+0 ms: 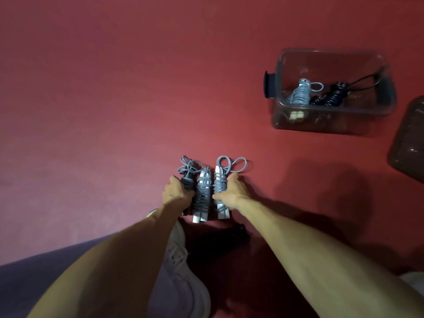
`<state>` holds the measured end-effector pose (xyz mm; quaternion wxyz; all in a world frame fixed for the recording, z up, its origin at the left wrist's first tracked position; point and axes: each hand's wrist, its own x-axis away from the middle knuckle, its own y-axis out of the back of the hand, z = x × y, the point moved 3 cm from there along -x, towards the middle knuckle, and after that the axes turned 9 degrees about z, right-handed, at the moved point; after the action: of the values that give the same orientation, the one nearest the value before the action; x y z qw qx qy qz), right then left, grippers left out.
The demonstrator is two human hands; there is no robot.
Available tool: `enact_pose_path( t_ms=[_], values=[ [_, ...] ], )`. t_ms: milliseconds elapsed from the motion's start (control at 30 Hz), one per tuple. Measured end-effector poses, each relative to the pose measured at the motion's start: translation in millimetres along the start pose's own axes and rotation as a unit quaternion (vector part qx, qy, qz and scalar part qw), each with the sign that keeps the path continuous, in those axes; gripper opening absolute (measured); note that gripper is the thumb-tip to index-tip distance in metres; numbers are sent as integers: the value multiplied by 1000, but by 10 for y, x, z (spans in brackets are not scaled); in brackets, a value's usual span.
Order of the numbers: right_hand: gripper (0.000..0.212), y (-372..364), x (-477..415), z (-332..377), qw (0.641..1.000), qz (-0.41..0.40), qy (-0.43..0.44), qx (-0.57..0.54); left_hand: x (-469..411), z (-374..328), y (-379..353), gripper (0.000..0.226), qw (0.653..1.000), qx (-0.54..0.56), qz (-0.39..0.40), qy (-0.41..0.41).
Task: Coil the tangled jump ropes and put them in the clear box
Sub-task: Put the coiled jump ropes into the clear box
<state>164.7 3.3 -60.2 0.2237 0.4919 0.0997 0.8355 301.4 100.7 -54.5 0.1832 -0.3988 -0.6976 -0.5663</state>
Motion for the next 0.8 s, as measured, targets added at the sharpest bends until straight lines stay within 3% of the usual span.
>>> enact_pose_path(
  t_ms=[200, 333, 467, 567, 800],
  values=[
    [37, 362, 215, 3, 987, 9, 43, -155, 196, -245, 284, 43, 993, 115, -24, -8],
    [32, 833, 531, 117, 980, -15, 101, -169, 527, -650, 586, 23, 980, 184, -50, -62],
    [41, 1354, 867, 220, 972, -64, 143, -173, 854, -1226, 728, 11, 953, 271, 15, -131],
    [48, 1784, 1052, 213, 965, -106, 165, -174, 1059, -1718, 721, 7, 945, 268, 61, -176],
    [31, 2801, 996, -7, 928, -193, 172, -267, 1072, -2844, 395, 12, 924, 234, 132, -271]
  ],
)
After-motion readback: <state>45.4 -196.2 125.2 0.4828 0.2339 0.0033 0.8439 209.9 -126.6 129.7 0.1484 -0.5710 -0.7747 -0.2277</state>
